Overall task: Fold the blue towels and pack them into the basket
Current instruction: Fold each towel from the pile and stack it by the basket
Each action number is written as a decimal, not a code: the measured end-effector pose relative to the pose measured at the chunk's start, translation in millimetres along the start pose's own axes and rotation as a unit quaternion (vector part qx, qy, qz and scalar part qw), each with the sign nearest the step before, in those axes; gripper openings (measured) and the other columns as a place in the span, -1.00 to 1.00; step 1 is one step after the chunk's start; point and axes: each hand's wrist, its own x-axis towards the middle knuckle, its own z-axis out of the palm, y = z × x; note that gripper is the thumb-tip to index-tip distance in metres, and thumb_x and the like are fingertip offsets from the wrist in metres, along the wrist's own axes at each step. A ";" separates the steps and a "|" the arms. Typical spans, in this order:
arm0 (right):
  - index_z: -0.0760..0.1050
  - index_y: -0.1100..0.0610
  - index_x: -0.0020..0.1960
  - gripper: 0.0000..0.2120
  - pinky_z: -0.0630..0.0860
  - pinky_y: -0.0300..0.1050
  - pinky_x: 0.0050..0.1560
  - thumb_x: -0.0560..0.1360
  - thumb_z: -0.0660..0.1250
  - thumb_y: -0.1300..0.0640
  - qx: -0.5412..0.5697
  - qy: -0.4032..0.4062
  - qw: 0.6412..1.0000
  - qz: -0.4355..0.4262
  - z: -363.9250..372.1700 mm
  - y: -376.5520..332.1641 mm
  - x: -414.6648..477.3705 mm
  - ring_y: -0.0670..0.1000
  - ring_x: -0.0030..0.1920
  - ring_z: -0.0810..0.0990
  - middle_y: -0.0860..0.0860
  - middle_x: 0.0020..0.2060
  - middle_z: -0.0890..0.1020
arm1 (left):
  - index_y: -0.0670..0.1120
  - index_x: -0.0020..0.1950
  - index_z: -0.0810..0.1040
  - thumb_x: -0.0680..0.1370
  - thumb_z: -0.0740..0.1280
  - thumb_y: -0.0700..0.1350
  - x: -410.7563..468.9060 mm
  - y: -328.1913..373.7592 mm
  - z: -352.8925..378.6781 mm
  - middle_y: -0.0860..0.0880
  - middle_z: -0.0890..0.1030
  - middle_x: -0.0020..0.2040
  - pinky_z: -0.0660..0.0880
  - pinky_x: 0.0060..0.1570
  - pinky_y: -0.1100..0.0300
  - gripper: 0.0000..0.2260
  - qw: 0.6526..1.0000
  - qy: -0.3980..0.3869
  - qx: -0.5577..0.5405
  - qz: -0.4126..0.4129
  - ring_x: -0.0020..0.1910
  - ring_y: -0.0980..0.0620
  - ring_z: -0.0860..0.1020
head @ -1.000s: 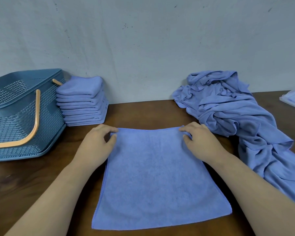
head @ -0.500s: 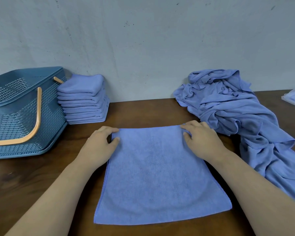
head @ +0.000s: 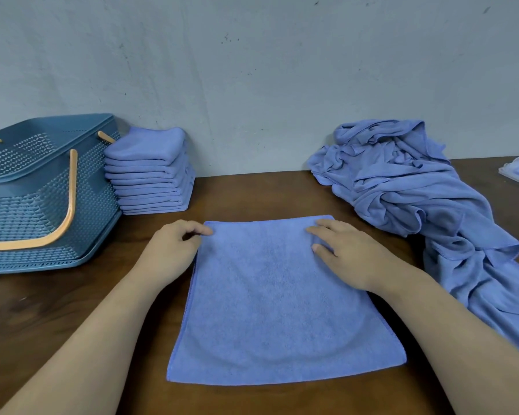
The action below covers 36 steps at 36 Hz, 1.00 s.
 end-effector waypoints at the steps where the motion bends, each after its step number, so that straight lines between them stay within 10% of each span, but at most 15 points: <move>1: 0.30 -0.10 0.64 -0.54 0.26 -0.02 0.55 0.75 0.13 -0.09 -0.007 -0.012 1.000 0.004 0.3 -0.7 0.3 -0.06 0.62 0.22 -0.12 0.64 0.26 | 0.25 0.06 0.71 0.65 0.35 -0.13 -1.0 0.1 0.5 0.28 0.65 0.16 0.40 0.03 0.39 -0.74 1.000 0.000 0.010 0.003 0.13 0.40 0.54; 7: 0.06 -0.13 0.72 -0.45 0.08 -0.07 0.60 0.76 -0.03 -0.20 -0.051 -0.059 0.997 0.008 1.8 -1.1 1.4 -0.07 0.69 -0.03 -0.09 0.71 0.02 | 0.21 0.23 0.68 0.64 0.43 -0.10 -0.5 7.2 1.3 0.28 0.60 0.21 0.36 0.12 0.43 -0.76 0.999 0.046 0.014 0.025 0.21 0.27 0.53; 13: -0.01 -0.16 0.72 -0.43 0.02 -0.03 0.62 0.74 -0.09 -0.24 -0.058 -0.073 0.996 0.010 3.1 0.4 3.5 -0.07 0.70 -0.08 -0.10 0.72 -0.04 | 0.12 0.53 0.52 0.73 0.24 -0.06 -6.4 4.3 6.1 0.16 0.51 0.49 0.31 0.53 -0.09 -0.64 0.989 -0.014 0.147 0.026 0.49 -0.02 0.35; 23: -0.06 -0.21 0.72 -0.42 -0.07 0.01 0.65 0.73 -0.12 -0.27 -0.052 -0.084 0.995 0.018 3.7 2.2 3.9 -0.11 0.69 -0.17 -0.15 0.71 -0.10 | 0.03 0.54 0.45 0.74 0.20 0.00 -41.8 59.4 16.3 0.06 0.51 0.45 0.30 0.45 0.14 -0.64 0.976 0.003 0.154 0.154 0.43 0.02 0.39; 28: -0.09 -0.29 0.70 -0.42 -0.17 0.06 0.67 0.70 -0.12 -0.32 -0.033 -0.106 0.993 0.036 -0.2 8.1 6.6 -0.18 0.67 -0.22 -0.22 0.70 -0.16 | 0.19 0.74 0.02 0.72 -0.02 0.31 -66.0 61.8 54.7 0.24 0.04 0.72 -0.15 0.67 0.07 -0.41 0.921 -0.175 0.266 0.226 0.70 0.19 -0.10; 36: -0.09 -0.30 0.70 -0.41 -0.23 0.09 0.66 0.69 -0.11 -0.35 -0.014 -0.119 0.992 0.035 -2.1 14.9 11.2 -0.21 0.66 -0.26 -0.23 0.70 -0.17 | 0.29 0.72 -0.20 0.64 -0.11 0.47 -59.1 45.0 52.1 0.18 -0.30 0.71 -0.29 0.66 0.02 -0.31 0.910 -0.218 0.318 0.150 0.67 0.14 -0.37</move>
